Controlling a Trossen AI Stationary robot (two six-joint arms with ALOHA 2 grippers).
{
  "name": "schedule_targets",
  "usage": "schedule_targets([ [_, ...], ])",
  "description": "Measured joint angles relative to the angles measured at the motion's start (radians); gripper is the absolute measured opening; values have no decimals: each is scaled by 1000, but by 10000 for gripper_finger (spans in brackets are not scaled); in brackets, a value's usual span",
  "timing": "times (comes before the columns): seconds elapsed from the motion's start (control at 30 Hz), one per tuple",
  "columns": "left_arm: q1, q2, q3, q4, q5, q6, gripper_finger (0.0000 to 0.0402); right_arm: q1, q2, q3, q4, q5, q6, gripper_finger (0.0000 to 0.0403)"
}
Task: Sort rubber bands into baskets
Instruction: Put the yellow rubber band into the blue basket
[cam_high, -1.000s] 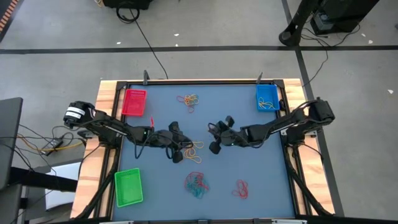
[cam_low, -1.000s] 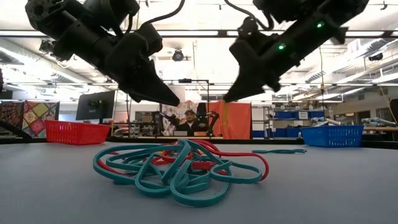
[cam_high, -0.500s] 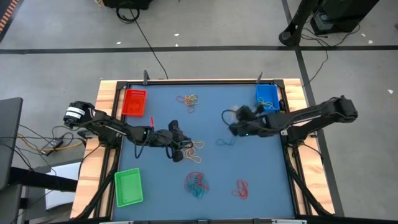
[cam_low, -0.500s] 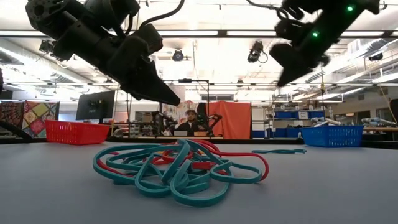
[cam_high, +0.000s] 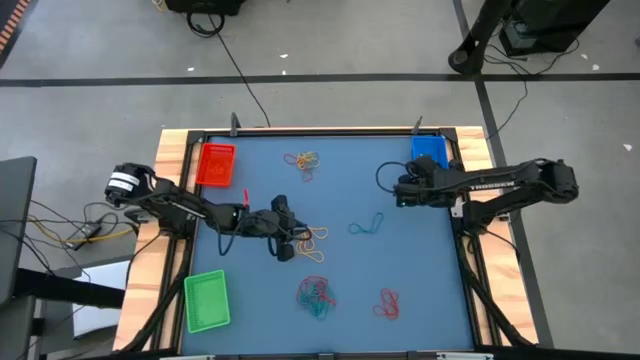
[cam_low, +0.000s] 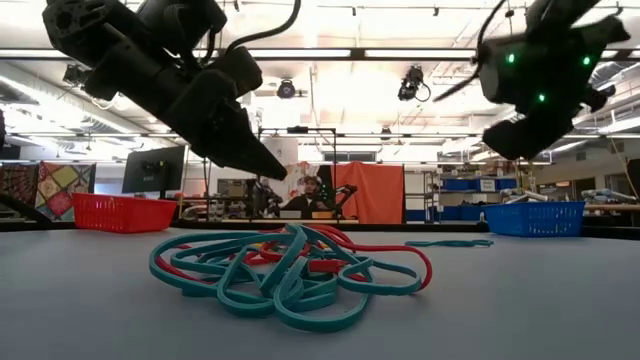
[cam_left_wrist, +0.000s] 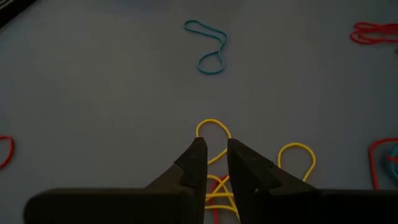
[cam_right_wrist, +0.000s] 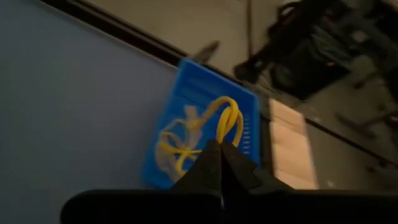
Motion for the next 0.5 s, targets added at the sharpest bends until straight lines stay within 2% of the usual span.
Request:
schedule_targets([
  [0.27, -4, 1, 0, 8, 12, 0, 66, -126, -1, -102, 69, -4, -19, 9],
  [0.5, -4, 1, 0, 26, 19, 4, 66, -169, -1, -125, 102, -17, -22, 55],
])
